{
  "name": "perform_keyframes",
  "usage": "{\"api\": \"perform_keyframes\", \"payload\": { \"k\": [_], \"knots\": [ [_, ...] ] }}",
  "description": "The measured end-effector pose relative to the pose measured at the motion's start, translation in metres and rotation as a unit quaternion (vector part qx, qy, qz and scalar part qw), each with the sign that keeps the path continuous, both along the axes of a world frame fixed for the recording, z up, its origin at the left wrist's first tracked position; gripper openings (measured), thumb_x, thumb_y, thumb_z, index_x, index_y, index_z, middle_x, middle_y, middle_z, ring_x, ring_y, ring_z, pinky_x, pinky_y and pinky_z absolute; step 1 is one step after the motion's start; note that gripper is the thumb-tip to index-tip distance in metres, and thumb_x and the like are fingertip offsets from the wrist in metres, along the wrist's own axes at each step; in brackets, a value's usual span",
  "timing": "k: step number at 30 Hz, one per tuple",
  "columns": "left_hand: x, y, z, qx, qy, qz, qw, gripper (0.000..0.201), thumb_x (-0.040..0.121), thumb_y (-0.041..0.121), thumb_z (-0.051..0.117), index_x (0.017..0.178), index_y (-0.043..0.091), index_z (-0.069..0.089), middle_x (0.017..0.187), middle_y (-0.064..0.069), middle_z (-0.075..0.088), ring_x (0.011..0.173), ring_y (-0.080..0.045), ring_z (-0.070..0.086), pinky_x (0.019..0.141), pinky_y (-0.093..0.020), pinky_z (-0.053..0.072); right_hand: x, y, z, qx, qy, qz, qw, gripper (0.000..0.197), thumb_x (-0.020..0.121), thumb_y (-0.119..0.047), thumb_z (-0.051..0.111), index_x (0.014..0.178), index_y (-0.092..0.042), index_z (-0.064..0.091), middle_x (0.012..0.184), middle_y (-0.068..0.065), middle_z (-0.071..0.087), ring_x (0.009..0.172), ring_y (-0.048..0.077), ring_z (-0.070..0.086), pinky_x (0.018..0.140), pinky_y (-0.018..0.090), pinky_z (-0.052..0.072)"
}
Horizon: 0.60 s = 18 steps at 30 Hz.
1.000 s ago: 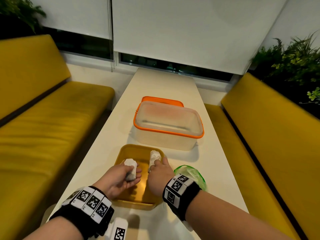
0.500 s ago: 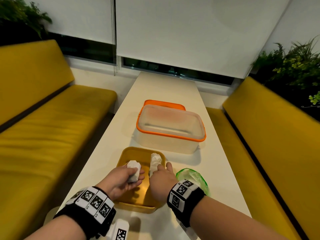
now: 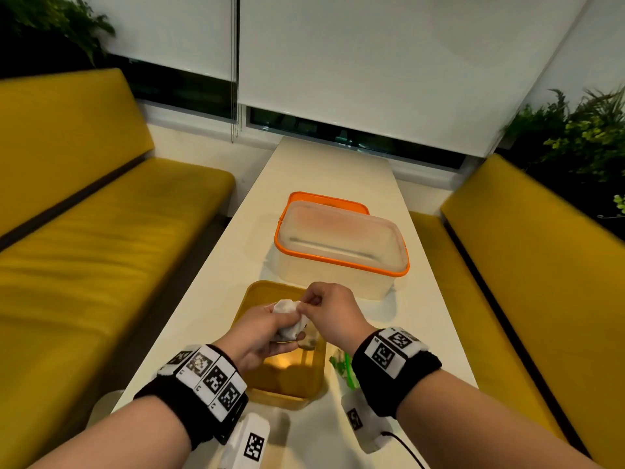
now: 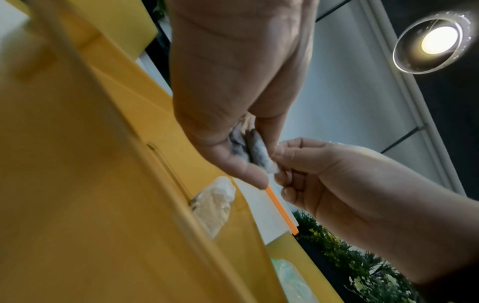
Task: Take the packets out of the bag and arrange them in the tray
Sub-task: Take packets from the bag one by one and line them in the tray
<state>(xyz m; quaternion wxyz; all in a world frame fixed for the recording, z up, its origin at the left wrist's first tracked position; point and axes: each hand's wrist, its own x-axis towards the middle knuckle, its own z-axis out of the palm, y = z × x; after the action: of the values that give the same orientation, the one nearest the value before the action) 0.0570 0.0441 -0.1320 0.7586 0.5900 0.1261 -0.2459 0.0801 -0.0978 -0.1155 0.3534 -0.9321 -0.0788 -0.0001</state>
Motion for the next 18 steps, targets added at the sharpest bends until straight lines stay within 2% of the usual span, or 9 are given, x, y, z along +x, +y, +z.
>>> {"api": "perform_keyframes", "payload": {
  "k": [4,6,8,10,12,15,18],
  "knots": [
    [-0.003,0.012,-0.002,0.031,-0.001,-0.01,0.999,0.012,0.098,0.022,0.05,0.104,0.015,0.057,0.105,-0.014,0.067,0.087,-0.024,0.069,0.076,-0.034,0.058,0.002,-0.011,-0.005,0.015,-0.017,-0.02,1.0,0.005,0.083,-0.018,0.068,0.082,-0.014,0.067,0.065,-0.01,0.054,0.061,0.001,0.048,0.054,0.005,0.035],
    [-0.002,0.02,-0.007,0.056,-0.002,0.005,0.998,0.02,0.099,0.024,0.047,0.107,0.01,0.06,0.105,-0.013,0.069,0.089,-0.023,0.069,0.076,-0.034,0.058,0.001,-0.013,-0.009,-0.006,-0.004,-0.021,1.0,0.005,0.084,-0.016,0.067,0.081,-0.018,0.065,0.068,-0.009,0.056,0.063,0.001,0.049,0.055,0.006,0.035],
    [-0.001,0.026,-0.011,0.057,0.011,0.025,0.998,0.025,0.099,0.024,0.046,0.11,0.007,0.06,0.104,-0.014,0.069,0.092,-0.024,0.068,0.075,-0.036,0.059,0.001,-0.012,-0.016,-0.076,0.025,0.008,0.997,0.009,0.085,-0.016,0.064,0.08,-0.024,0.065,0.078,-0.004,0.061,0.073,0.011,0.055,0.063,0.015,0.037],
    [0.0,0.03,-0.01,0.042,0.024,0.037,0.998,0.025,0.1,0.024,0.045,0.111,0.006,0.059,0.104,-0.014,0.068,0.093,-0.025,0.067,0.073,-0.036,0.058,0.001,-0.009,-0.023,-0.171,0.045,0.036,0.984,0.009,0.087,-0.021,0.061,0.087,-0.026,0.067,0.09,-0.001,0.066,0.086,0.019,0.058,0.074,0.025,0.041],
    [-0.001,0.032,-0.008,0.031,0.026,0.036,0.999,0.024,0.1,0.024,0.045,0.111,0.007,0.058,0.104,-0.014,0.068,0.094,-0.025,0.067,0.072,-0.035,0.058,0.002,-0.006,-0.027,-0.251,0.033,0.046,0.966,0.012,0.09,-0.027,0.056,0.095,-0.029,0.067,0.098,0.0,0.066,0.095,0.022,0.058,0.081,0.032,0.038],
    [-0.002,0.034,-0.006,0.022,0.024,0.037,0.999,0.023,0.1,0.023,0.046,0.11,0.007,0.059,0.104,-0.014,0.068,0.095,-0.026,0.067,0.077,-0.037,0.058,0.004,-0.002,-0.026,-0.324,0.006,0.054,0.945,0.016,0.09,-0.029,0.053,0.102,-0.03,0.065,0.105,0.0,0.064,0.106,0.023,0.049,0.084,0.037,0.031],
    [-0.002,0.034,-0.003,0.02,0.031,0.027,0.999,0.02,0.099,0.019,0.045,0.109,0.008,0.059,0.107,-0.015,0.067,0.097,-0.026,0.066,0.078,-0.038,0.058,0.006,-0.002,-0.026,-0.368,-0.001,0.051,0.928,0.021,0.091,-0.028,0.05,0.107,-0.03,0.064,0.113,-0.002,0.061,0.112,0.023,0.044,0.088,0.04,0.03]
  ]
}}
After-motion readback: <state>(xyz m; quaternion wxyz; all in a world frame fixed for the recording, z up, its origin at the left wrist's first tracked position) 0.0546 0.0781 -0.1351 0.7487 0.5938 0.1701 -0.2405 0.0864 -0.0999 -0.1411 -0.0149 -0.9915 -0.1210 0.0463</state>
